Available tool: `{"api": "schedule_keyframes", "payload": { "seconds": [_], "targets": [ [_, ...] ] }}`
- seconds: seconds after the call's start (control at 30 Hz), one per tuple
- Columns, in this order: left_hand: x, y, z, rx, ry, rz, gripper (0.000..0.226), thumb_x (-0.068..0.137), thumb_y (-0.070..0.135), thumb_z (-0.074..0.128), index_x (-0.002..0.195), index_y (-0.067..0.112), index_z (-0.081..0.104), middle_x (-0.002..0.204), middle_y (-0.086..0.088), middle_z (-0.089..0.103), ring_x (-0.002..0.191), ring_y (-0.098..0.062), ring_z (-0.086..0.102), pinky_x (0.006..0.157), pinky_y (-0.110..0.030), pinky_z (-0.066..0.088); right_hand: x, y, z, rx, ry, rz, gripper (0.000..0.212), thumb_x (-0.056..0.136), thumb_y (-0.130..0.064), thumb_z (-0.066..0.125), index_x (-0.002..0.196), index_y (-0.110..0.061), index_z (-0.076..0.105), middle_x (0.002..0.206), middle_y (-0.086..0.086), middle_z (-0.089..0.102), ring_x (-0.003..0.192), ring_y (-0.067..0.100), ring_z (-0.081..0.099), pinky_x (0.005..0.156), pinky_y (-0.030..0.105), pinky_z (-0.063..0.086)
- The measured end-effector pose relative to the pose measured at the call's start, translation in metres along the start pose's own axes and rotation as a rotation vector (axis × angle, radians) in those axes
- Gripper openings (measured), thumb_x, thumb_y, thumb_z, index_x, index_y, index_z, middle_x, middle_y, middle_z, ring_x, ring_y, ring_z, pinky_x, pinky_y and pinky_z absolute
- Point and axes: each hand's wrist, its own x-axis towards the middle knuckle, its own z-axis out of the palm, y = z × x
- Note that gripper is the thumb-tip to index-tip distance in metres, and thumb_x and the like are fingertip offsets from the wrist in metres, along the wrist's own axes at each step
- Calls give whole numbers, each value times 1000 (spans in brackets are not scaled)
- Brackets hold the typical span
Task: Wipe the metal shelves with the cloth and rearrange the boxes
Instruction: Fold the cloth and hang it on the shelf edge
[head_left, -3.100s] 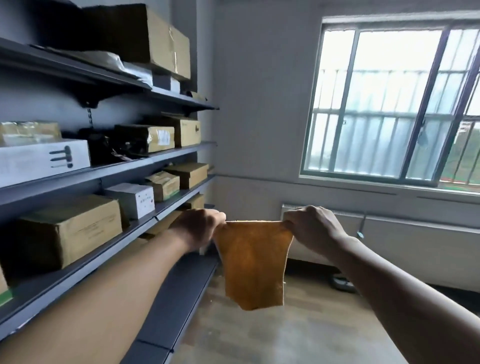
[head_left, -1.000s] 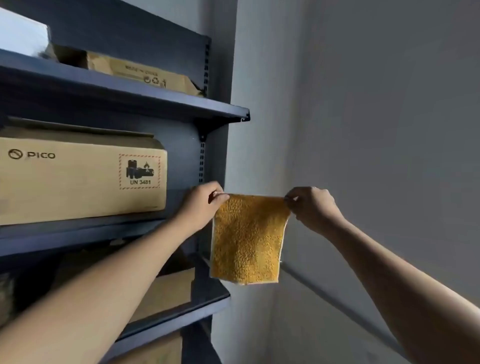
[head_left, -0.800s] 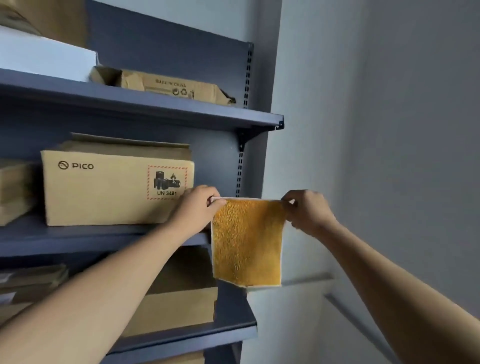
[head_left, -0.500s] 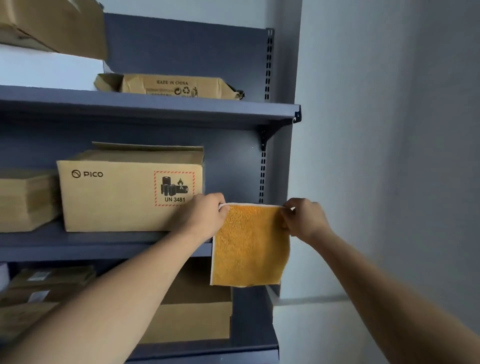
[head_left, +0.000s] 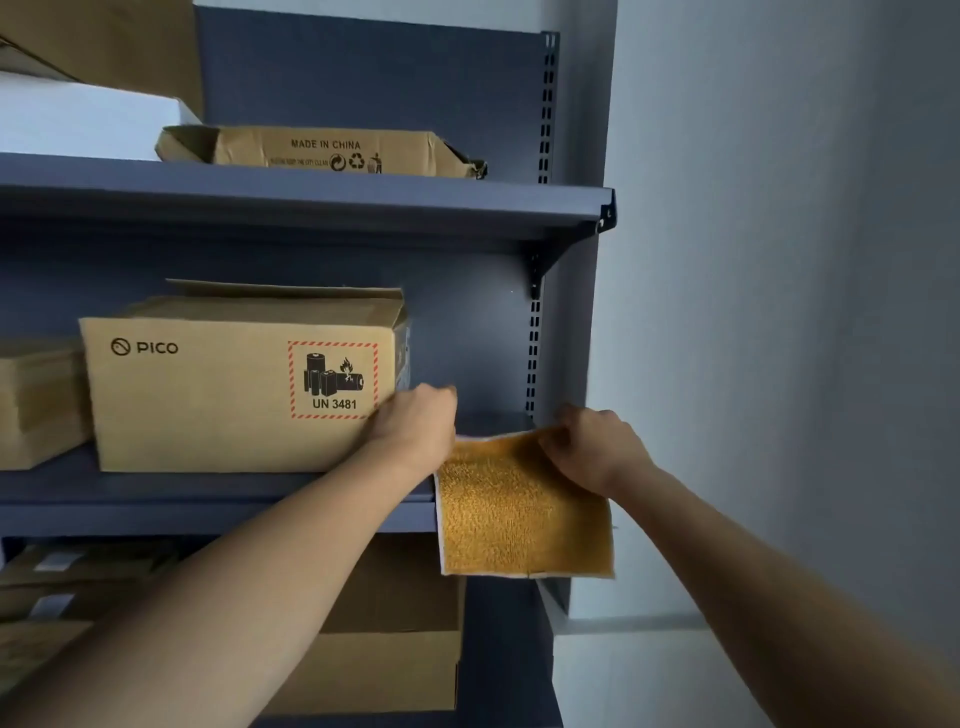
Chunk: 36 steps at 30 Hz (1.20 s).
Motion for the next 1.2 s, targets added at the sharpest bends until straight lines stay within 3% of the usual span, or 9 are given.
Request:
{"api": "schedule_keyframes", "payload": {
  "seconds": [0.1, 0.17, 0.3, 0.47, 0.63, 0.77, 0.97, 1.1, 1.2],
  "targets": [
    [1, 8, -1, -78, -10, 55, 28, 102, 24, 48, 126, 11, 50, 109, -13, 65, 99, -34, 65, 74, -40, 53, -1, -6, 0, -100, 96, -78, 50, 103, -34, 50, 149, -27, 32, 111, 7, 69, 83, 26, 59, 75, 35, 52],
    [-4, 20, 5, -188, -117, 104, 26, 104, 30, 42, 120, 13, 53, 112, -10, 61, 96, -28, 60, 78, -40, 50, -1, -16, 4, -92, 118, -168, 42, 101, -33, 50, 141, -26, 45, 110, 8, 69, 90, 31, 65, 80, 37, 54],
    [-12, 32, 30, -300, -392, 104, 26, 106, 32, 32, 105, 17, 54, 109, -10, 60, 94, -25, 59, 77, -38, 46, 1, -28, 30, -12, -112, -263, 31, 102, -35, 40, 113, -22, 67, 110, 5, 69, 97, 28, 67, 89, 41, 56],
    [-11, 26, 37, -337, -455, 120, 47, 107, 35, 24, 143, 14, 46, 148, -14, 49, 132, -30, 48, 111, -44, 37, 6, -20, 43, 78, -191, -225, 41, 108, -35, 30, 131, -24, 61, 123, 5, 70, 108, 23, 65, 99, 39, 51],
    [-7, 26, 39, -319, -483, 156, 54, 109, 33, 21, 158, 12, 27, 165, -10, 27, 150, -26, 28, 121, -39, 21, 7, -19, 46, 63, -191, -252, 41, 107, -34, 29, 127, -21, 63, 121, 5, 70, 106, 22, 65, 98, 40, 51],
    [-5, 24, 47, -325, -460, 159, 54, 109, 34, 20, 160, 15, 24, 166, -6, 23, 152, -22, 24, 122, -35, 17, 8, -16, 50, 89, -160, -251, 39, 106, -34, 30, 119, -22, 65, 111, 3, 71, 97, 20, 66, 92, 39, 53],
    [-9, 23, 49, -356, -432, 139, 54, 108, 35, 21, 159, 18, 26, 166, -4, 25, 152, -23, 25, 122, -36, 16, 5, -17, 49, 81, -170, -233, 40, 107, -35, 30, 126, -23, 63, 117, 1, 70, 104, 19, 64, 94, 35, 49],
    [-12, 24, 48, -386, -394, 115, 51, 106, 37, 25, 152, 23, 39, 158, -4, 42, 141, -26, 41, 116, -41, 33, 5, -21, 47, 71, -192, -200, 41, 106, -39, 30, 127, -26, 62, 123, 1, 69, 108, 21, 63, 100, 39, 50],
    [-15, 23, 45, -428, -344, 68, 42, 102, 39, 31, 134, 25, 54, 136, -4, 60, 117, -26, 58, 99, -42, 48, 2, -26, 40, 30, -237, -187, 42, 107, -40, 29, 136, -27, 57, 132, 3, 66, 117, 24, 61, 105, 44, 47]
  ]
}}
